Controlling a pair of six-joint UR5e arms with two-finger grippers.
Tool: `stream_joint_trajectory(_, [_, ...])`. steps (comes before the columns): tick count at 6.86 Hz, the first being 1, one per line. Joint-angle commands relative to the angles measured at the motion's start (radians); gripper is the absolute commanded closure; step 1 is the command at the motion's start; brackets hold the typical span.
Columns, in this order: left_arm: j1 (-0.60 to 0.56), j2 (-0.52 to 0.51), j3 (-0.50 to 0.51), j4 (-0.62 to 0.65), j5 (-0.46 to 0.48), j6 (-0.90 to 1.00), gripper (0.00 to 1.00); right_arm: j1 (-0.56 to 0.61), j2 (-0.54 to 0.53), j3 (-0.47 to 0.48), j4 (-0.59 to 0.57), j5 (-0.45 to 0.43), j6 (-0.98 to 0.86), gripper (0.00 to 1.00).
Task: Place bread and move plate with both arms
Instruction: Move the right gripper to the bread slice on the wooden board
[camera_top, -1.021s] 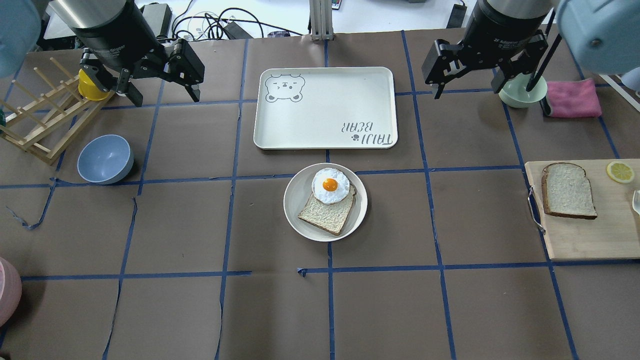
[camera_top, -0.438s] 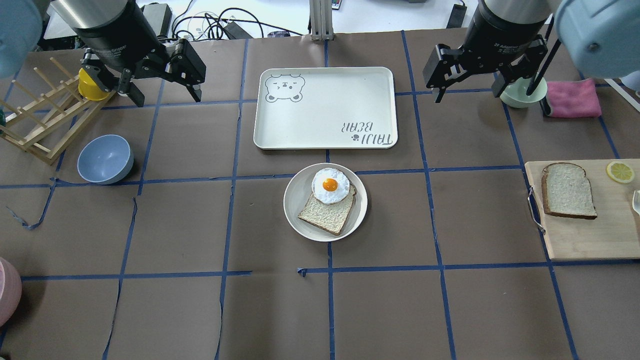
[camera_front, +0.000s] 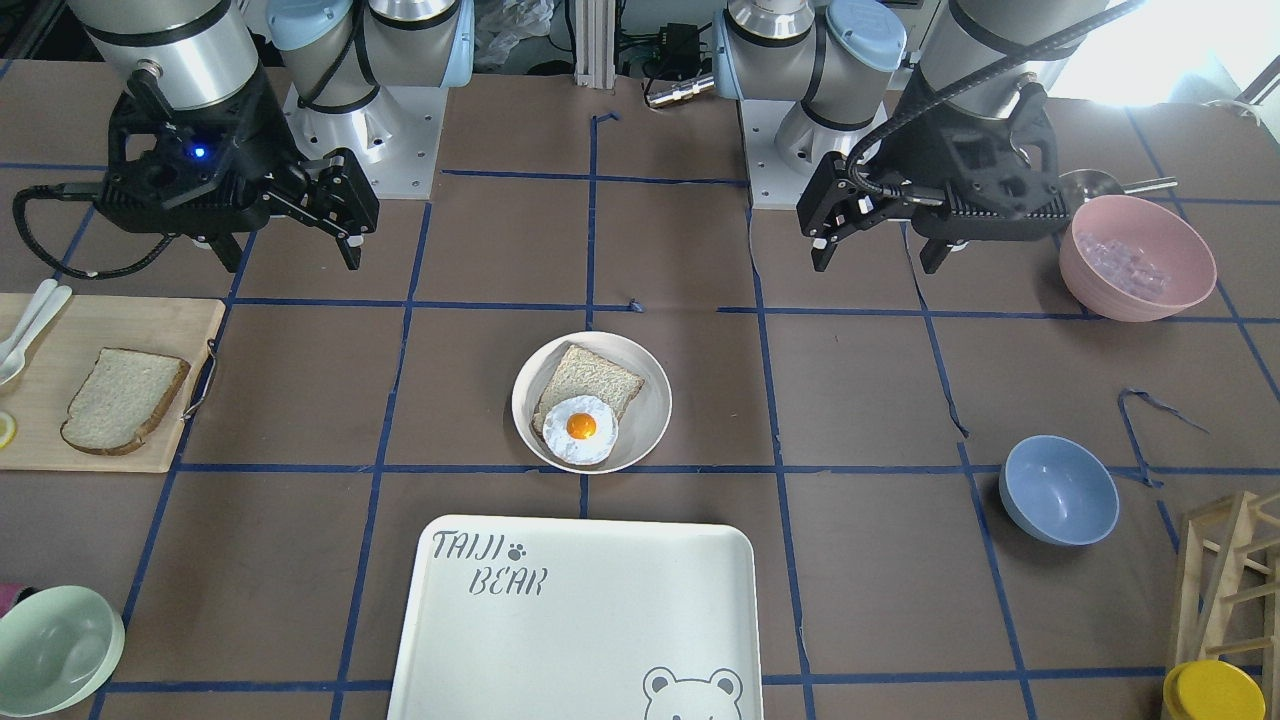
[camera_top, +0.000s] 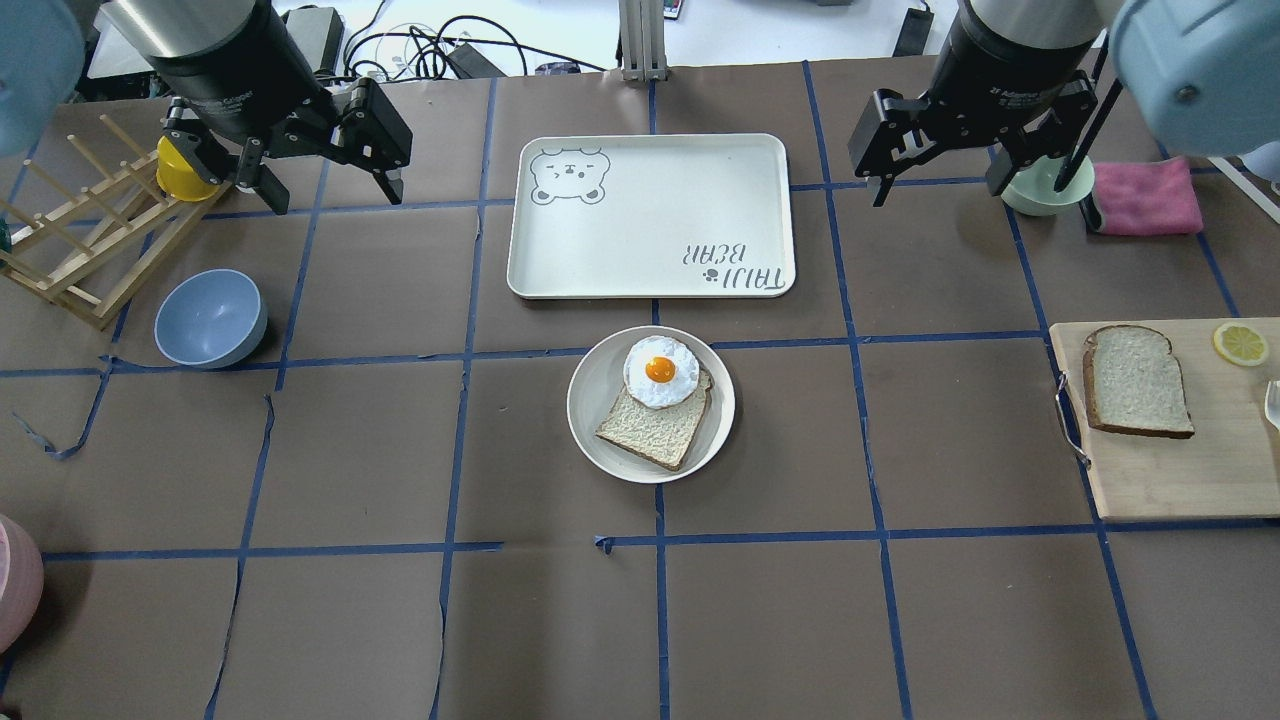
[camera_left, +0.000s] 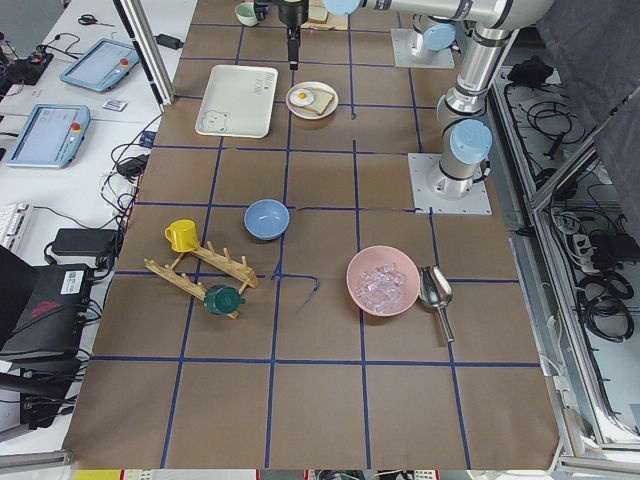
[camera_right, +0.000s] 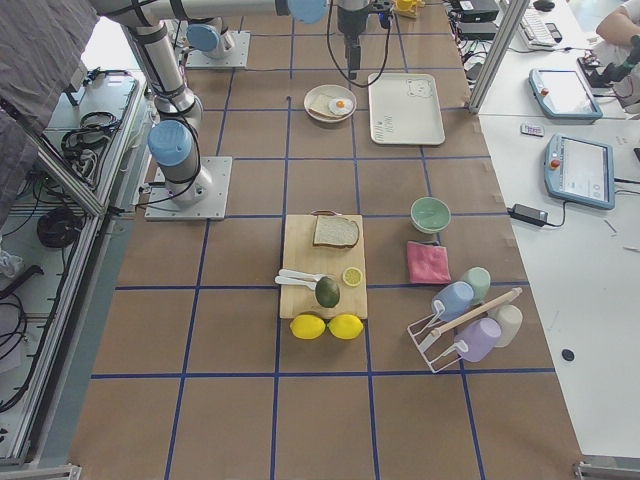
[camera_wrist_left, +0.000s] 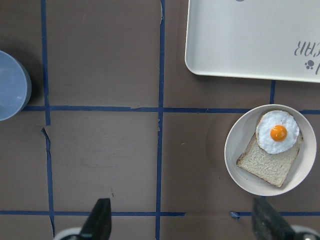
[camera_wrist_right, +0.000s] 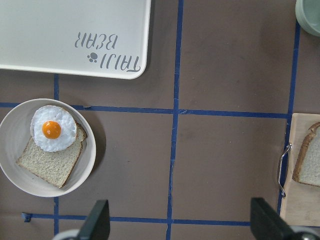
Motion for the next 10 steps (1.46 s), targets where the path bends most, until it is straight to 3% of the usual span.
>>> stream_joint_trajectory(1, [0.002, -0.001, 0.0, 0.0, 0.0, 0.0, 0.0, -0.01, 0.005, 0.0, -0.009, 0.003, -0.003, 0.0])
stream_joint_trajectory(3, [0.0, -0.001, 0.001, 0.0, -0.003, 0.0, 0.0, -0.213, 0.023, 0.011, 0.001, 0.014, -0.057, 0.0])
stream_joint_trajectory(5, [0.0, -0.001, 0.0, 0.0, -0.003, 0.0, 0.0, -0.423, 0.087, 0.077, -0.026, 0.089, -0.182, 0.0])
stream_joint_trajectory(7, [0.002, -0.001, 0.0, 0.0, 0.0, 0.0, 0.0, -0.575, 0.193, 0.165, -0.154, 0.101, -0.356, 0.0])
stream_joint_trajectory(9, [0.0, -0.001, 0.0, 0.0, -0.001, 0.0, 0.0, -0.646, 0.319, 0.219, -0.335, 0.092, -0.486, 0.01])
stream_joint_trajectory(10, [0.0, -0.003, 0.001, 0.002, -0.004, 0.0, 0.0, -0.687, 0.357, 0.221, -0.342, 0.1, -0.516, 0.01])
